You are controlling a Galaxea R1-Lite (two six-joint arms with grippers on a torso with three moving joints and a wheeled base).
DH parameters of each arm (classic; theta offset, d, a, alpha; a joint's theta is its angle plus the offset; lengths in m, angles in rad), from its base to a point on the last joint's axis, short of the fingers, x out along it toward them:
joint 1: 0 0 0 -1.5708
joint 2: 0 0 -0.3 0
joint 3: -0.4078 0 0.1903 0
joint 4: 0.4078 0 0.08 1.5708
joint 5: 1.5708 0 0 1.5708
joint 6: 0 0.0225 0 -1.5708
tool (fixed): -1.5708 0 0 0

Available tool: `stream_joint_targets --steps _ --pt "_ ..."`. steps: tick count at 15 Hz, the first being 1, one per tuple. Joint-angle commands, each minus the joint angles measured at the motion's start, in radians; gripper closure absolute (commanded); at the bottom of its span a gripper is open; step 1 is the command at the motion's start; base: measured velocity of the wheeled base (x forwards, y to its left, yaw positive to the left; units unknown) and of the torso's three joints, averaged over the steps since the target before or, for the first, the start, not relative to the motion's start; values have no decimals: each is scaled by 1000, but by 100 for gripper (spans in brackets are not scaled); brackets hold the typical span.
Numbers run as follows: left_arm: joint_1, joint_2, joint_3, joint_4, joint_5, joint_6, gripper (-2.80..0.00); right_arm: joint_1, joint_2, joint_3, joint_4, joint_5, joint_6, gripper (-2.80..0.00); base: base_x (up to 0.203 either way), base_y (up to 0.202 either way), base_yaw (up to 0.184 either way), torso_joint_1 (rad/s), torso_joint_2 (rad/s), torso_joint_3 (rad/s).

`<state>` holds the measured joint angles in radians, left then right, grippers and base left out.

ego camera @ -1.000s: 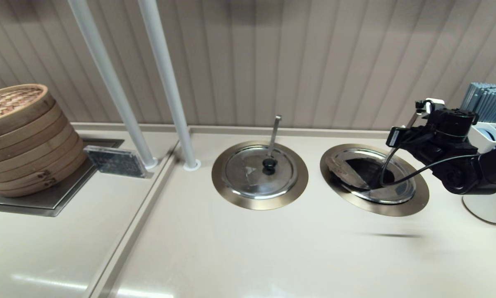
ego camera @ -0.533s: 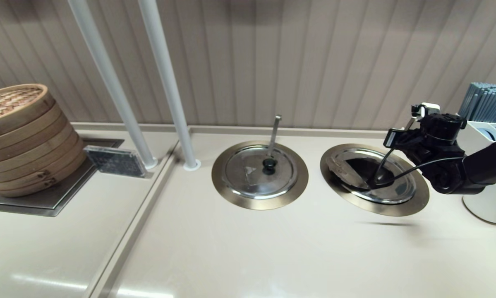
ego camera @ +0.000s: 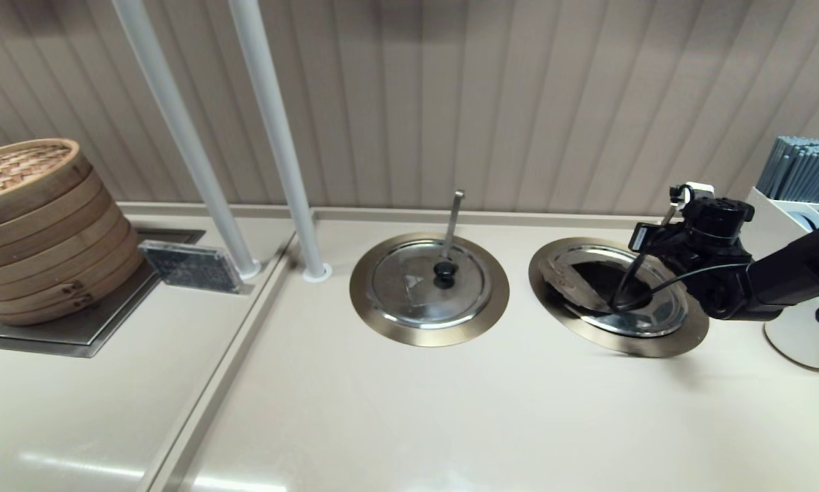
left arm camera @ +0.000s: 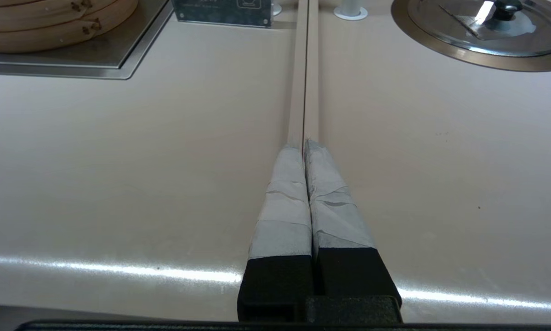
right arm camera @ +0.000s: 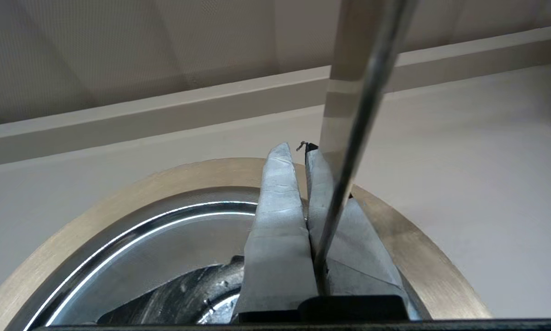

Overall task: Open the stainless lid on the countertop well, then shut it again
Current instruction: Stir with a spoon

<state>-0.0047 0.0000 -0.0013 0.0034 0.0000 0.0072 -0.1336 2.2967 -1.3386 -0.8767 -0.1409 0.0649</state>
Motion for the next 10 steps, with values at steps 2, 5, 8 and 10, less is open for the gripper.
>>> stream_joint_targets --steps 2,5,8,10 --pt "0 0 0 0 0 0 0 -2 20 -25 -5 0 1 0 0 0 0 0 0 0" --pt "0 0 0 0 0 0 0 14 22 -35 -7 0 4 0 0 0 0 0 0 0" --pt "0 0 0 1 0 0 0 43 49 -56 -8 -3 25 0 0 0 0 0 0 0" --pt "0 0 1 0 0 -1 0 45 50 -54 -8 -5 27 -280 0 0 0 0 0 0"
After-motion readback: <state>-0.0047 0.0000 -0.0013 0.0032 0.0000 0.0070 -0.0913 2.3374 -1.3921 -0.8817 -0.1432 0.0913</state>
